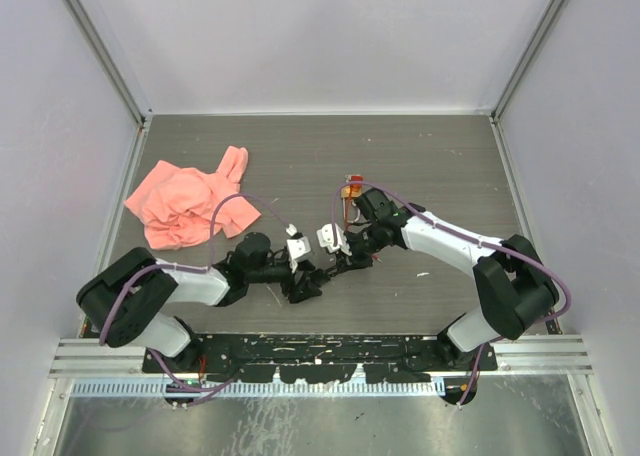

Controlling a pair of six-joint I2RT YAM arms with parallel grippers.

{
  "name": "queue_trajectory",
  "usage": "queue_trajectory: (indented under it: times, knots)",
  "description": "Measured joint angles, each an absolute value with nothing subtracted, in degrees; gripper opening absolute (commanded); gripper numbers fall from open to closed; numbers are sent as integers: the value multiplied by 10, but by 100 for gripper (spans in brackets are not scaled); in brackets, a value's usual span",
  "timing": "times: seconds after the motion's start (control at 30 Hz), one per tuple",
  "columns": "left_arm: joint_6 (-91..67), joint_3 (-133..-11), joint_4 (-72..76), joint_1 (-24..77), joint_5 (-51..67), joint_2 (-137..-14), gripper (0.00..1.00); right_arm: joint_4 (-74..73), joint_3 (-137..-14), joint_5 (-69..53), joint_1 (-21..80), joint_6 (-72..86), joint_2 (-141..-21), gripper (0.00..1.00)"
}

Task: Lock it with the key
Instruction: Lock the lock.

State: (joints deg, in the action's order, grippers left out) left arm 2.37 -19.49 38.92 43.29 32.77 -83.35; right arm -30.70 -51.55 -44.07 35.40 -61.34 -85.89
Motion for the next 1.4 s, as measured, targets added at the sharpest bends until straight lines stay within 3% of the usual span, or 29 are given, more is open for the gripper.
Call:
queue_trajectory:
  times: [0.13, 0.43, 0.47, 0.57, 0.67, 0.8, 0.93, 1.03, 1.4]
  knots:
    - [26, -218, 390, 438, 326, -855, 48, -311, -515, -444, 354, -613, -859, 1]
    - [26, -230, 388, 438, 336, -881, 50, -314, -515, -450, 354, -613, -859, 1]
    - [26, -230, 388, 438, 340, -884, 46, -314, -515, -450, 354, -613, -859, 1]
    - [24, -231, 389, 438, 350, -896, 15, -314, -516, -451, 354, -613, -859, 2]
    - [24, -232, 392, 438, 359, -902, 1, -317, -516, -451, 354, -611, -859, 9]
    - [25, -232, 392, 438, 361, -902, 0, -319, -519, -454, 352, -596, -864, 41]
    - [37, -223, 387, 438, 346, -888, 0, -325, -539, -497, 329, -576, -872, 59]
    - [50, -207, 383, 438, 335, -865, 0, -326, -547, -536, 292, -570, -867, 62]
    - [72, -197, 361, 438, 322, -821, 0, -313, -516, -602, 274, -566, -845, 46]
